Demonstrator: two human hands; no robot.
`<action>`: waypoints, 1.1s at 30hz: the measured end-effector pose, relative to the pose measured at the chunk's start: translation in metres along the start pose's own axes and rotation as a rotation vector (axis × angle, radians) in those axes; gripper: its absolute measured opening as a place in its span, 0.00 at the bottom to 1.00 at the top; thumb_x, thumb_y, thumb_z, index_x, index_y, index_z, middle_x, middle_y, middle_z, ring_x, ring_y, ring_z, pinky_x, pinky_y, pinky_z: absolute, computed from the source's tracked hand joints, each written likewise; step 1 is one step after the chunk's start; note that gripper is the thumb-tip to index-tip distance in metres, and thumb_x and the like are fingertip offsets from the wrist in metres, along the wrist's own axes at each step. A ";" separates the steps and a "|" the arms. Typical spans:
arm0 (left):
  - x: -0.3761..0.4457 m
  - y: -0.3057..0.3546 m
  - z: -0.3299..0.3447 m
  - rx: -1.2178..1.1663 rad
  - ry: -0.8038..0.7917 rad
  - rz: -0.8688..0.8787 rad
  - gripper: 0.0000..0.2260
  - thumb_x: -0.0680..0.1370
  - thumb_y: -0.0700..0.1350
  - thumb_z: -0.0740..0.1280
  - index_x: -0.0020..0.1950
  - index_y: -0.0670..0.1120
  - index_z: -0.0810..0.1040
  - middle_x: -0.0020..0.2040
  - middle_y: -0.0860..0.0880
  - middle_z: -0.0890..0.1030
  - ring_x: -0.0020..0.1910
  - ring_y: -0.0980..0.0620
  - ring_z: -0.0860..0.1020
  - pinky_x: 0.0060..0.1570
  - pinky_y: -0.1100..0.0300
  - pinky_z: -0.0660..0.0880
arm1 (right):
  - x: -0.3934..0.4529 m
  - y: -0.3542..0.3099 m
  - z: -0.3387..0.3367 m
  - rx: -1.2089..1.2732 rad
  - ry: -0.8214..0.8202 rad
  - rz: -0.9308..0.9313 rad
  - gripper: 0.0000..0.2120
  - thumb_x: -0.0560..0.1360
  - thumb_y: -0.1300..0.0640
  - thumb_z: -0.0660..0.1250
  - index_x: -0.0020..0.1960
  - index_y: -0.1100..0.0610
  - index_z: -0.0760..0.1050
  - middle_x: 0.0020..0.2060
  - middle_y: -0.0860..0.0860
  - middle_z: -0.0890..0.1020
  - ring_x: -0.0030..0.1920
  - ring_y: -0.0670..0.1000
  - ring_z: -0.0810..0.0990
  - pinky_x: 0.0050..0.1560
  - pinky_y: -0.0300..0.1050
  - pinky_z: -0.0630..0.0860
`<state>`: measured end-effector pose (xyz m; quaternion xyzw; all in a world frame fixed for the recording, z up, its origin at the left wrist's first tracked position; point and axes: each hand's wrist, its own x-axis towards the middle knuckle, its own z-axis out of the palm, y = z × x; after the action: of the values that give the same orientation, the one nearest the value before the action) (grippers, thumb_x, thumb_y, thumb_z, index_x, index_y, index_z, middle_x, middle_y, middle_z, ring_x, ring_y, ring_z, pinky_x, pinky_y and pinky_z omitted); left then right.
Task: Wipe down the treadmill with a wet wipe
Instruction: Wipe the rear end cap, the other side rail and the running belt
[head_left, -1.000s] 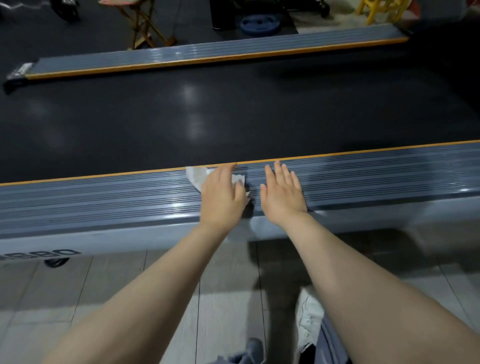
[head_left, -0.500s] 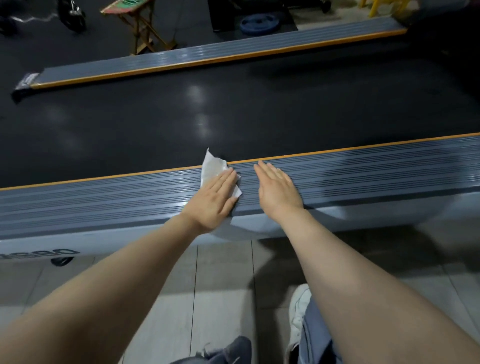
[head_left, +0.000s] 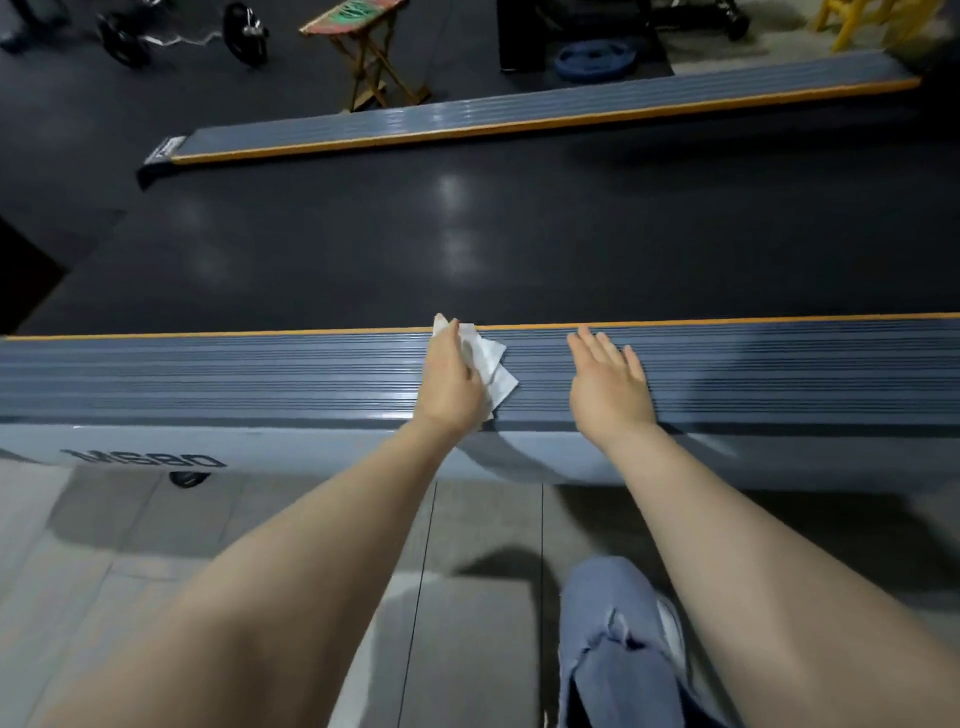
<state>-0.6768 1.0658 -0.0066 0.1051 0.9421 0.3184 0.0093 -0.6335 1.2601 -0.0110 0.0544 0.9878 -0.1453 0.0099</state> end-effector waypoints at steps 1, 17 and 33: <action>-0.004 0.000 0.008 0.024 0.004 -0.009 0.07 0.80 0.48 0.56 0.52 0.50 0.72 0.51 0.44 0.72 0.48 0.42 0.71 0.49 0.52 0.66 | 0.000 -0.001 0.002 -0.001 0.024 0.002 0.32 0.78 0.67 0.53 0.80 0.53 0.49 0.79 0.46 0.49 0.78 0.48 0.48 0.77 0.49 0.43; -0.009 -0.259 -0.181 0.529 -0.097 0.057 0.34 0.82 0.59 0.43 0.79 0.36 0.57 0.80 0.42 0.57 0.80 0.49 0.53 0.78 0.60 0.45 | 0.037 -0.193 0.056 0.248 0.005 -0.161 0.31 0.77 0.67 0.54 0.79 0.54 0.53 0.79 0.47 0.54 0.78 0.47 0.49 0.77 0.43 0.43; -0.007 -0.289 -0.199 0.545 -0.147 0.343 0.33 0.82 0.57 0.43 0.78 0.36 0.58 0.79 0.39 0.58 0.79 0.43 0.57 0.78 0.54 0.47 | 0.013 -0.234 0.063 0.052 0.035 0.156 0.25 0.84 0.55 0.49 0.79 0.58 0.51 0.79 0.53 0.51 0.79 0.52 0.48 0.78 0.49 0.45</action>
<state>-0.7425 0.7214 -0.0221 0.2837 0.9580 0.0429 -0.0050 -0.6719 1.0207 -0.0045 0.1341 0.9765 -0.1685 0.0023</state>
